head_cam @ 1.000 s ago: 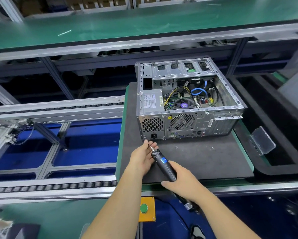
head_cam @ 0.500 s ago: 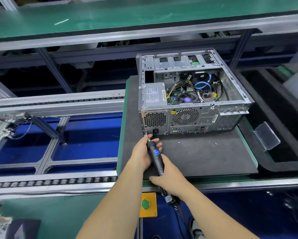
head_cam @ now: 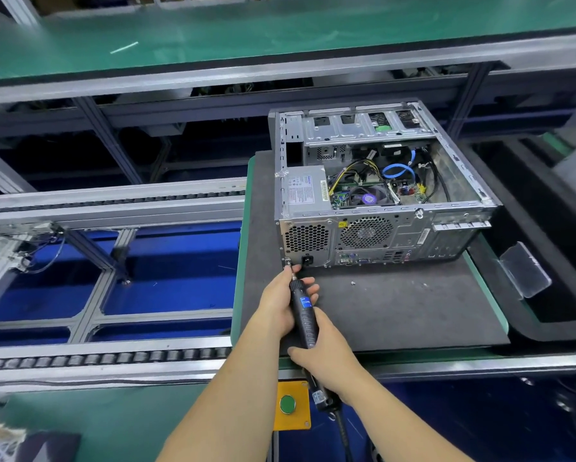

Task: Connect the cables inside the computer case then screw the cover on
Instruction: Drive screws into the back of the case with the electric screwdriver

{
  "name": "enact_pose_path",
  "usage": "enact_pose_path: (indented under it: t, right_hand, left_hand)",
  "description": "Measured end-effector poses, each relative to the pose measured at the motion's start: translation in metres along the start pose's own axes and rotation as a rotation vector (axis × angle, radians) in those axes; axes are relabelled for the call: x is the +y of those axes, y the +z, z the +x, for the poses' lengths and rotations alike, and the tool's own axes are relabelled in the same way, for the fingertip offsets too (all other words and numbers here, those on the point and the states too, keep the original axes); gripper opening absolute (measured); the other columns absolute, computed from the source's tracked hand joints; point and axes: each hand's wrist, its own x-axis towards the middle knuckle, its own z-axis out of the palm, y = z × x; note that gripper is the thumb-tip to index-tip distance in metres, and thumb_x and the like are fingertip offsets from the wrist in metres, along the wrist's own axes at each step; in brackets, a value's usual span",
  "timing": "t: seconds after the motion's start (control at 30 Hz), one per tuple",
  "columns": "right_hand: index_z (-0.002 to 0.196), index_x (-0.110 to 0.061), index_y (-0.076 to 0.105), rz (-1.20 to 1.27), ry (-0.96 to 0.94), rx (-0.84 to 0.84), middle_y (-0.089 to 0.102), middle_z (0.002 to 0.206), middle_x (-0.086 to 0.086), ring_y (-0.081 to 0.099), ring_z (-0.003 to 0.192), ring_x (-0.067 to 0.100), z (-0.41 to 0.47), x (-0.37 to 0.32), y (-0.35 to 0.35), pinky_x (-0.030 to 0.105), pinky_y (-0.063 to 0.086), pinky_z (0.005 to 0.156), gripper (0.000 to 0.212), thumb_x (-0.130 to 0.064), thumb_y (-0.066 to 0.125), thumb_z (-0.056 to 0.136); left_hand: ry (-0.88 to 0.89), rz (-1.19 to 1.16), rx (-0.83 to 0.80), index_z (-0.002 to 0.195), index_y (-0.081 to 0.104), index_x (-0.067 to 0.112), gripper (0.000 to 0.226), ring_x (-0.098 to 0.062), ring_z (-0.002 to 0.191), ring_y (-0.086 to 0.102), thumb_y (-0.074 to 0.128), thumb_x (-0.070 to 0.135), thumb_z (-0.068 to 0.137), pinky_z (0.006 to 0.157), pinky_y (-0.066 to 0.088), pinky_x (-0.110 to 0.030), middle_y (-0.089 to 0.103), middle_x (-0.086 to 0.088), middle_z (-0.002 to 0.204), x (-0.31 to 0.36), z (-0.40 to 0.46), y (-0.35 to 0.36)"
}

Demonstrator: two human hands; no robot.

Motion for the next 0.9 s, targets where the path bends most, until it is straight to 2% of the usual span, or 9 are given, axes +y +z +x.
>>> enact_pose_path:
  t: [0.1,0.27,0.4,0.47,0.57,0.73,0.9]
  right_hand:
    - [0.133,-0.044,0.044,0.008,0.007,0.009,0.064,0.110,-0.016,0.064,0.095,0.000,-0.001,-0.001,0.002,0.012,0.050,0.068,0.070,-0.026,0.076,0.073]
    - [0.134,-0.043,0.044,0.030,0.019,0.017,0.064,0.109,-0.015,0.064,0.095,0.002,-0.003,-0.006,0.008,0.014,0.052,0.067,0.071,-0.021,0.076,0.075]
    - [0.134,-0.042,0.045,0.062,0.017,0.024,0.065,0.110,-0.014,0.064,0.097,0.003,-0.005,-0.009,0.012,0.014,0.053,0.068,0.071,-0.018,0.077,0.076]
    - [0.133,-0.041,0.047,0.089,0.018,0.027,0.065,0.109,-0.013,0.065,0.097,0.005,-0.004,-0.012,0.013,0.016,0.054,0.069,0.069,-0.016,0.077,0.077]
    - [0.136,-0.039,0.049,0.144,0.030,0.034,0.067,0.108,-0.009,0.066,0.096,0.009,-0.004,-0.014,0.016,0.019,0.057,0.071,0.069,-0.012,0.076,0.079]
    - [0.145,-0.038,0.042,0.161,0.030,0.031,0.065,0.114,-0.008,0.066,0.101,0.011,-0.005,-0.017,0.019,0.030,0.061,0.083,0.075,-0.011,0.075,0.083]
    - [0.143,-0.038,0.043,0.160,0.021,0.027,0.066,0.112,-0.011,0.066,0.101,0.009,-0.005,-0.019,0.018,0.030,0.061,0.084,0.072,-0.012,0.074,0.084]
  left_hand:
    - [-0.006,0.004,-0.016,0.114,0.064,0.017,0.030,-0.026,0.067,0.070,0.049,0.039,0.103,0.058,0.057,-0.034,0.072,-0.015,0.081,0.000,0.001,-0.001]
    - [-0.002,0.006,-0.028,0.114,0.066,0.017,0.031,-0.029,0.073,0.072,0.051,0.042,0.101,0.060,0.058,-0.036,0.073,-0.017,0.083,-0.001,0.005,-0.004]
    - [-0.046,-0.119,-0.113,0.120,0.062,0.010,0.050,-0.034,0.085,0.074,0.039,0.051,0.103,0.061,0.059,-0.036,0.074,-0.022,0.098,-0.003,0.005,-0.013]
    - [-0.064,-0.199,-0.159,0.121,0.057,0.001,0.057,-0.039,0.091,0.072,0.030,0.049,0.105,0.064,0.060,-0.037,0.070,-0.027,0.108,-0.004,0.003,-0.018]
    - [-0.077,-0.263,-0.175,0.118,0.055,-0.005,0.057,-0.042,0.097,0.070,0.028,0.044,0.106,0.068,0.060,-0.038,0.068,-0.030,0.112,-0.005,0.000,-0.020]
    - [-0.073,-0.275,-0.177,0.119,0.054,-0.006,0.057,-0.042,0.104,0.067,0.027,0.043,0.106,0.077,0.059,-0.039,0.068,-0.030,0.113,-0.005,-0.003,-0.019]
    - [-0.078,-0.287,-0.184,0.124,0.053,-0.005,0.056,-0.042,0.114,0.063,0.029,0.042,0.106,0.092,0.053,-0.042,0.066,-0.028,0.118,-0.005,-0.004,-0.021]
